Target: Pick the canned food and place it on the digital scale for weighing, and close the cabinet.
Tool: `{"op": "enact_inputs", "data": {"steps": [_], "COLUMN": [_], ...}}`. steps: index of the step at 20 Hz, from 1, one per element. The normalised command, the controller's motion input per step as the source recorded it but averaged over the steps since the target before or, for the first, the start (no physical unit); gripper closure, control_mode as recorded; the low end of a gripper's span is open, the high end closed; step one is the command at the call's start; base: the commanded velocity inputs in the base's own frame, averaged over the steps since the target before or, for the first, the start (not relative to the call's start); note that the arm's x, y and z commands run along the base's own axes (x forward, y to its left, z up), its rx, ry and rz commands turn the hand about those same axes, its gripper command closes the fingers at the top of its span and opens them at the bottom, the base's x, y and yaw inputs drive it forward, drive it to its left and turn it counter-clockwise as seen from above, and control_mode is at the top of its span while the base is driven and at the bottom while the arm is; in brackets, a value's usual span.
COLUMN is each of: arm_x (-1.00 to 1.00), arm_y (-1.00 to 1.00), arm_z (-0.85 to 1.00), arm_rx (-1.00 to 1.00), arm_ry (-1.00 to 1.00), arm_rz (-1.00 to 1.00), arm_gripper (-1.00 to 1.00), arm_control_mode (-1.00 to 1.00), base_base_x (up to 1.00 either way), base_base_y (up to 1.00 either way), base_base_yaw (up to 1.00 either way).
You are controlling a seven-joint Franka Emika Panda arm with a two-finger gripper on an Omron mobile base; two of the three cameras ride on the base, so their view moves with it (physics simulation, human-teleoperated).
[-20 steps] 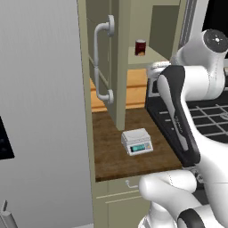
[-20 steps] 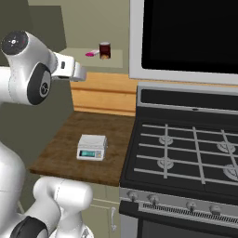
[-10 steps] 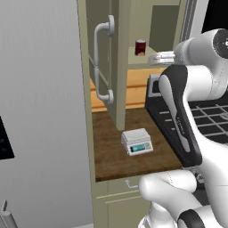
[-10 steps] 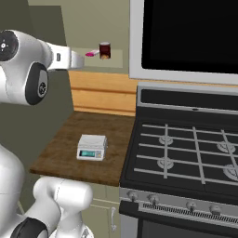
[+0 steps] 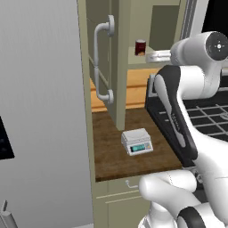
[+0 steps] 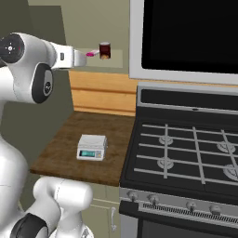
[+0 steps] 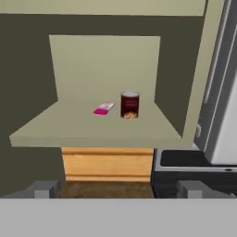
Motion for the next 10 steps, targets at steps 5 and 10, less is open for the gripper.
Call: {"op": "enact_inputs", "data": {"steps": [5,10], "arm_x": [0.51,0.42], "arm_y": [0.0,0.0], "arm_z": [0.0,0.0], "arm_rx": [0.0,0.0], "arm_ry": [0.04,0.0], "arm_rz": [0.0,0.0], "arm_gripper": [-1.0,-1.0], "arm_control_mode": [-1.0,-1.0], "base_base_x": [0.0,0.0], "base_base_y": [0.0,0.0], "base_base_yaw": [0.0,0.0]}}
